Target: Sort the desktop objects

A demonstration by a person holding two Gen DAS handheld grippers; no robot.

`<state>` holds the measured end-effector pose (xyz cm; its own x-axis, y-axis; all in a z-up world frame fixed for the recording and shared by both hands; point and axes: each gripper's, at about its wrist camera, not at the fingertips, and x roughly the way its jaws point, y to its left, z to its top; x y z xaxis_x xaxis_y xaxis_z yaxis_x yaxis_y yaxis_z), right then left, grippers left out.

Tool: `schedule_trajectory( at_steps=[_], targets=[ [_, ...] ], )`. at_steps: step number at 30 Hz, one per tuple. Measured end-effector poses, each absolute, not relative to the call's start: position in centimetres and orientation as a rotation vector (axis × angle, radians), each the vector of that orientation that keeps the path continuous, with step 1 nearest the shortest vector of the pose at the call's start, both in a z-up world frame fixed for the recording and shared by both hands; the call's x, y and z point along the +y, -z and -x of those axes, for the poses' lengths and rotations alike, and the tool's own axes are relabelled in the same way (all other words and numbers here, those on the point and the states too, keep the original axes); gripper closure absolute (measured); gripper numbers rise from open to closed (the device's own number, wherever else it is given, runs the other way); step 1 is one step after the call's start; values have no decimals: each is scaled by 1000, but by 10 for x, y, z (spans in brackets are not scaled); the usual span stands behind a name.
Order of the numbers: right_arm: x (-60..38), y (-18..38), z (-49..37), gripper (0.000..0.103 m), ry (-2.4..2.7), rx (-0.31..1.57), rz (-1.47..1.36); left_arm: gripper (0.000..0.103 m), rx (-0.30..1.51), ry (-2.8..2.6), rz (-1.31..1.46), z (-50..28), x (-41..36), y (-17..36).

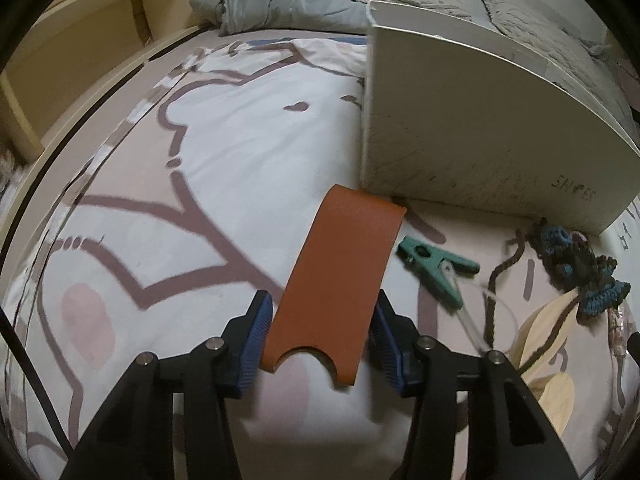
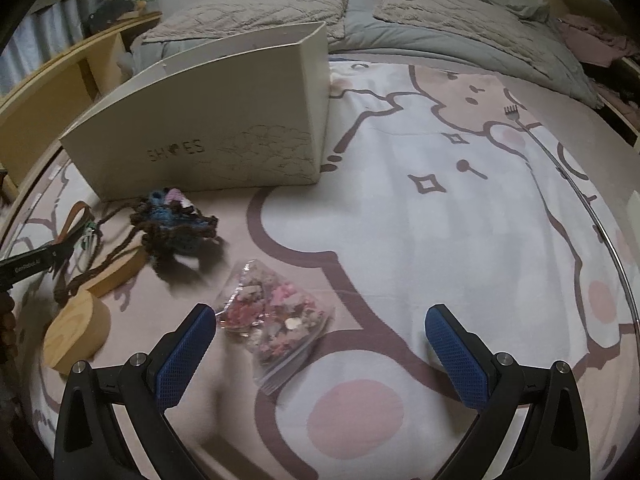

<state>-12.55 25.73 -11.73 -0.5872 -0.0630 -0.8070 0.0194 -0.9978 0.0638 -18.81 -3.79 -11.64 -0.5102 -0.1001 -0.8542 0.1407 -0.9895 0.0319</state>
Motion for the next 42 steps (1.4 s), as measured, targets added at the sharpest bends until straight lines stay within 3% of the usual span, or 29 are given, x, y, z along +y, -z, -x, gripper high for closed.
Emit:
schedule_trajectory(
  at_steps=[19,23,29,42],
  targets=[
    [243,131,133,0,2753,-120,-1459,53,99,2552,-1540,147,-32,114],
    [242,135,137,0,2799,-148,-1493,40,128,2578,-1553,144,-27,113],
    [239,138,139,0,2826,-99,-1506,33,137,2594,-1550,146,-24,110],
    [247,144,145,0,2839,-165,-1530,32,28,2584,-1539,168,-27,117]
  ],
)
